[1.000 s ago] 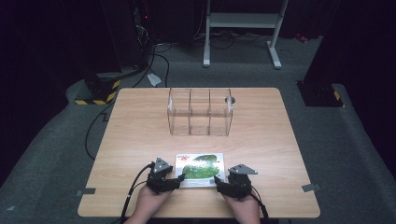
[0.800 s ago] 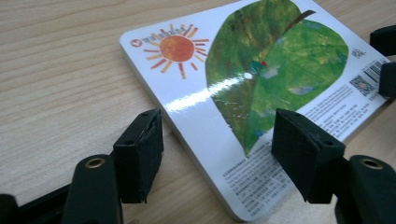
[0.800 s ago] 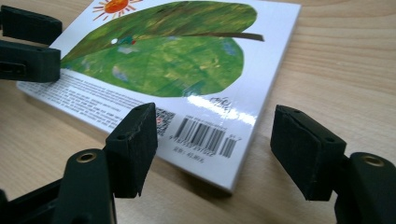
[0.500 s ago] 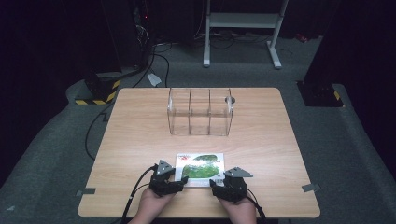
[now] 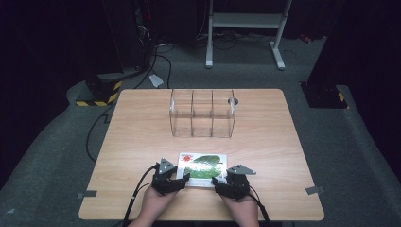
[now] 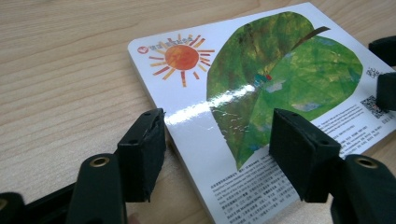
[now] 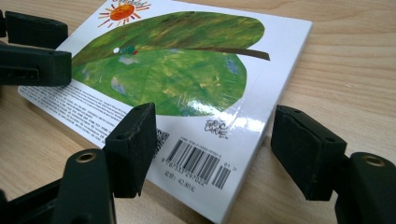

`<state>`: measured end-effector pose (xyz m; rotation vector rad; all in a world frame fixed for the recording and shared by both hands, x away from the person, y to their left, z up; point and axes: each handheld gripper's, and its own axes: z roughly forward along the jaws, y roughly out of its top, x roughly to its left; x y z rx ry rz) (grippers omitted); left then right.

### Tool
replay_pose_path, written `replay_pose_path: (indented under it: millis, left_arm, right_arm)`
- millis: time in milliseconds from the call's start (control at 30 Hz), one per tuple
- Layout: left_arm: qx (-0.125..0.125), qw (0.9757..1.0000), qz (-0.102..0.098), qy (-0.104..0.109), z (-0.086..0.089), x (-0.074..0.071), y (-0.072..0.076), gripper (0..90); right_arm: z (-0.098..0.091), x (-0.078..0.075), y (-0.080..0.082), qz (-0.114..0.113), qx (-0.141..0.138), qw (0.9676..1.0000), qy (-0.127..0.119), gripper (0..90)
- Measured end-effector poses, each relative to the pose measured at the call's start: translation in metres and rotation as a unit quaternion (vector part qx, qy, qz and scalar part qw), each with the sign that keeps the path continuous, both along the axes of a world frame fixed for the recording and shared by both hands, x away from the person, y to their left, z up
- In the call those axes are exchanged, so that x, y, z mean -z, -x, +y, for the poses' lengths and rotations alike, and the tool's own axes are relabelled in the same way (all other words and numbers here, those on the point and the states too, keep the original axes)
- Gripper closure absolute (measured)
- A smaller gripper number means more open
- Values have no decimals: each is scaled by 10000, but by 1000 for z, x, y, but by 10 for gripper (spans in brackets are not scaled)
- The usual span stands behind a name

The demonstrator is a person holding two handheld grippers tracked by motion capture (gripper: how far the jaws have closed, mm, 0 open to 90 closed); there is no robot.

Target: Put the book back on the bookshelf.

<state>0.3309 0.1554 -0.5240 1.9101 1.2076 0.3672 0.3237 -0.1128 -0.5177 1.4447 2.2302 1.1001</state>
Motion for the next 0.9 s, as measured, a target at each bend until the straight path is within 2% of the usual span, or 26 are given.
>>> replay_pose_path:
  millis: [33,67,100,500,600,667,700,867,900]
  left_arm:
    - [-7,9999,-7,119,1,-1,-1,351]
    - [-7,9999,-7,119,1,-1,-1,352]
    - [4,9998,-12,207,2,-1,-1,353]
    - [-62,9994,-12,335,2,-2,-1,348]
    - [-72,9990,-14,451,3,-3,-1,348]
    - [26,9976,-81,687,5,-6,1,380]
    - [45,9973,-107,731,4,-7,2,373]
    - [-3,9979,-141,639,2,-7,3,361]
    - [-138,9983,-95,560,4,-4,1,354]
  right_arm:
    - [-2,0,3,3,23,10000,19,315]
    - [-3,0,4,-8,21,10000,15,314]
    - [-4,-1,5,9,29,10000,12,311]
    - [-4,0,11,65,-31,10000,-55,310]
    - [-3,1,11,90,-102,9999,-98,309]
    - [-1,1,12,85,-92,9999,-101,304]
    - [-1,1,11,82,-96,9999,-97,304]
    - [-2,1,11,101,-109,9998,-116,303]
    - [-2,1,12,85,-97,9999,-102,301]
